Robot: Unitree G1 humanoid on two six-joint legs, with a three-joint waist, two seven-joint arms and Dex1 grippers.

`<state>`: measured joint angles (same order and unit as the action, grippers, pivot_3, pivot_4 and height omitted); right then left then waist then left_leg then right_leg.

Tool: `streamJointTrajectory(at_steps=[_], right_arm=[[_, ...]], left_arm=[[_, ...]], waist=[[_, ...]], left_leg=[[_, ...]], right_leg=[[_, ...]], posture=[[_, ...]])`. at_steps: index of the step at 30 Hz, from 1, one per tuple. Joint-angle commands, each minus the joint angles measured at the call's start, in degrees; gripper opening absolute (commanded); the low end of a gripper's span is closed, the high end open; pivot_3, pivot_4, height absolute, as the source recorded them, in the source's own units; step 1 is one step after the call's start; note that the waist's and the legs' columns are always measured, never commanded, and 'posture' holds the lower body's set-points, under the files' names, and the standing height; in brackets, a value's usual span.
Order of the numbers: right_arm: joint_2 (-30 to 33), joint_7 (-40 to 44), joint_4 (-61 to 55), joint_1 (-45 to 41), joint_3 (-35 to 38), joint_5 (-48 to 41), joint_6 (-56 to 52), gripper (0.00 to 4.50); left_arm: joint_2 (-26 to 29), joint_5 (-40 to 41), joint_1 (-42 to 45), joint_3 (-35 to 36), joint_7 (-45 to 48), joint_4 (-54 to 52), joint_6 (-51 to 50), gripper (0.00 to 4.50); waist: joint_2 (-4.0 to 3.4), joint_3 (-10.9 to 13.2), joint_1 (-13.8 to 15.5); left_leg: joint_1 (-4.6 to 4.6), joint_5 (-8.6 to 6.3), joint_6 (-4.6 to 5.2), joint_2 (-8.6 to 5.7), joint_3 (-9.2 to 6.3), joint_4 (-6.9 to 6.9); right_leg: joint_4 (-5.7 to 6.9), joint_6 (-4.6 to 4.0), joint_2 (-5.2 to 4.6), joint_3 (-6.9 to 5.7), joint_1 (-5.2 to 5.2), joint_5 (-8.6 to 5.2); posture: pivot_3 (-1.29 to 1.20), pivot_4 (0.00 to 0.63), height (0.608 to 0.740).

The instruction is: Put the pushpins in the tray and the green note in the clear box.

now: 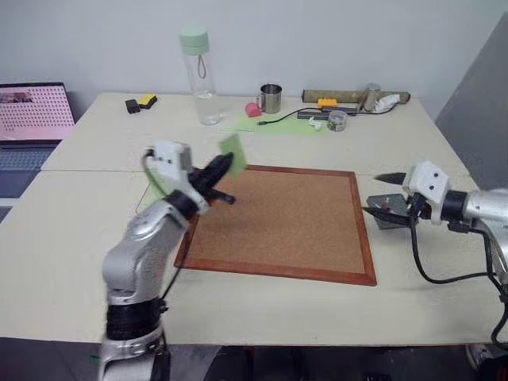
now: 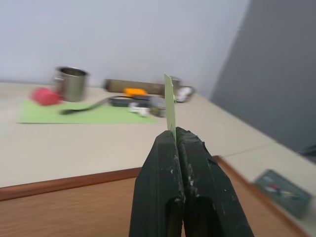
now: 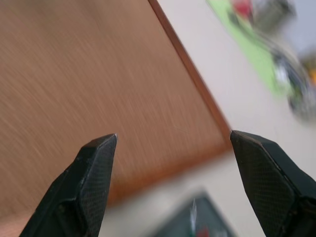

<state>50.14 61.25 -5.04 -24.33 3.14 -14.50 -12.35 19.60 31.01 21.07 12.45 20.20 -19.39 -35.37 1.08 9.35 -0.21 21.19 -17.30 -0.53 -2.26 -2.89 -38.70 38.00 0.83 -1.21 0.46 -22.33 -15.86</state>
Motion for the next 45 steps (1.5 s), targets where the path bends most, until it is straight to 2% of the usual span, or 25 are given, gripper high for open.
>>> streamJointTrajectory(at_steps=[1, 5, 11, 14, 15, 16, 23, 28, 32, 36, 40, 45], right_arm=[[-1.74, 1.83, -6.88, -5.63, -0.04, -8.44, -8.03, 3.82], [-3.31, 2.10, -7.88, -9.64, -1.34, -11.40, -12.81, 3.82], [-4.41, 2.51, -7.29, -10.85, -3.41, -10.75, -12.87, 3.82], [-4.59, 2.55, -7.66, -10.86, -3.63, -10.88, -12.87, 3.84], [-4.57, 2.67, -7.51, -10.84, -3.59, -10.84, -12.66, 3.84], [-4.54, 2.80, -7.32, -10.81, -3.55, -10.76, -12.44, 3.84], [-4.23, 3.03, -6.20, -10.55, -3.28, -9.91, -11.39, 3.84], [-2.25, 3.05, -4.46, -9.15, -1.77, -8.66, -10.89, 3.84], [1.58, 2.50, -1.90, -5.21, 0.81, -6.68, -9.56, 3.84], [6.73, 4.06, 0.40, 2.06, 3.98, -5.15, -8.46, 3.84], [11.73, 5.25, 5.22, 8.14, 8.96, -3.82, -6.78, 3.84], [14.10, 6.71, 7.14, 13.09, 12.41, -4.17, -6.23, 3.84]], left_arm=[[5.78, -5.23, -1.98, 4.79, -2.76, -2.38, 2.31, 0.00], [9.63, -9.10, -3.92, 6.61, -5.33, -0.75, 1.36, 0.00], [10.89, -11.95, -5.04, 5.28, -6.94, 1.60, -0.28, 0.00], [11.08, -10.99, -4.66, 5.05, -5.19, 1.69, -0.87, 0.49], [11.43, -11.13, -4.56, 4.93, -4.66, 1.77, -0.88, 0.86], [11.83, -11.33, -4.53, 4.85, -4.24, 1.85, -0.86, 0.89], [14.82, -10.74, -4.47, 6.30, -1.92, -0.59, -1.05, 2.32], [22.70, -9.85, -8.32, 8.92, 4.95, -3.00, -2.05, 3.35], [32.31, -7.18, -18.21, 15.39, 18.76, -4.87, -0.13, 3.35], [38.28, -11.19, -27.69, 20.62, 26.50, -0.96, 4.81, 3.35], [40.16, -14.16, -34.68, 25.19, 32.94, 8.11, 12.40, 3.35], [40.23, -14.68, -34.96, 25.89, 36.17, 15.25, 18.00, 3.35]], waist=[[0.04, 0.02, 0.10], [0.12, 0.06, 1.01], [0.12, 0.06, 1.75], [0.12, 0.06, 1.56], [0.12, 0.06, 1.56], [0.12, 0.06, 1.55], [0.12, 0.06, 1.53], [0.11, 0.06, 1.50], [0.05, 0.09, 1.37], [-0.04, 0.14, 1.55], [-0.26, 0.20, 1.54], [-0.32, 0.19, 1.48]], left_leg=[[-0.01, 0.00, 0.00, 0.00, -0.04, -0.01], [0.08, -0.06, 0.10, -0.04, -0.16, -0.04], [0.40, -0.06, 0.10, -0.05, -0.27, -0.07], [0.70, -0.03, 0.06, -0.04, -0.24, -0.08], [0.93, -0.02, 0.04, -0.04, -0.18, -0.09], [0.93, -0.02, 0.04, -0.03, -0.18, -0.09], [0.93, -0.02, 0.05, -0.04, -0.17, -0.09], [0.93, -0.02, 0.05, -0.04, -0.16, -0.09], [0.93, -0.03, 0.05, -0.03, -0.11, -0.04], [0.91, -0.05, 0.10, -0.01, -0.06, -0.02], [0.85, -0.15, 0.28, -0.01, -0.05, -0.02], [0.82, -0.16, 0.30, 0.02, -0.02, -0.01]], right_leg=[[-0.01, 0.00, 0.00, -0.02, 0.01, 0.00], [-0.13, -0.01, -0.06, -0.11, 0.03, 0.01], [-0.24, -0.03, -0.11, -0.23, -0.17, 0.04], [-0.14, -0.06, -0.12, -0.23, -0.55, 0.07], [0.00, -0.08, -0.11, -0.20, -0.88, 0.08], [0.01, -0.09, -0.11, -0.20, -0.88, 0.08], [0.00, -0.10, -0.11, -0.19, -0.88, 0.09], [-0.01, -0.10, -0.11, -0.18, -0.88, 0.09], [-0.05, -0.14, -0.12, -0.14, -0.91, 0.06], [-0.07, -0.21, -0.16, -0.15, -0.90, 0.04], [-0.03, -0.25, -0.18, -0.18, -0.87, 0.04], [0.00, -0.26, -0.18, -0.18, -0.87, 0.04]], posture=[[0.00, 0.150, 0.740], [0.00, 0.150, 0.740], [0.00, 0.150, 0.740], [0.00, 0.150, 0.740], [0.00, 0.150, 0.740], [0.00, 0.150, 0.740], [0.00, 0.150, 0.740], [0.00, 0.150, 0.740], [0.00, 0.150, 0.740], [0.00, 0.150, 0.740], [0.00, 0.150, 0.740], [0.00, 0.150, 0.740]])
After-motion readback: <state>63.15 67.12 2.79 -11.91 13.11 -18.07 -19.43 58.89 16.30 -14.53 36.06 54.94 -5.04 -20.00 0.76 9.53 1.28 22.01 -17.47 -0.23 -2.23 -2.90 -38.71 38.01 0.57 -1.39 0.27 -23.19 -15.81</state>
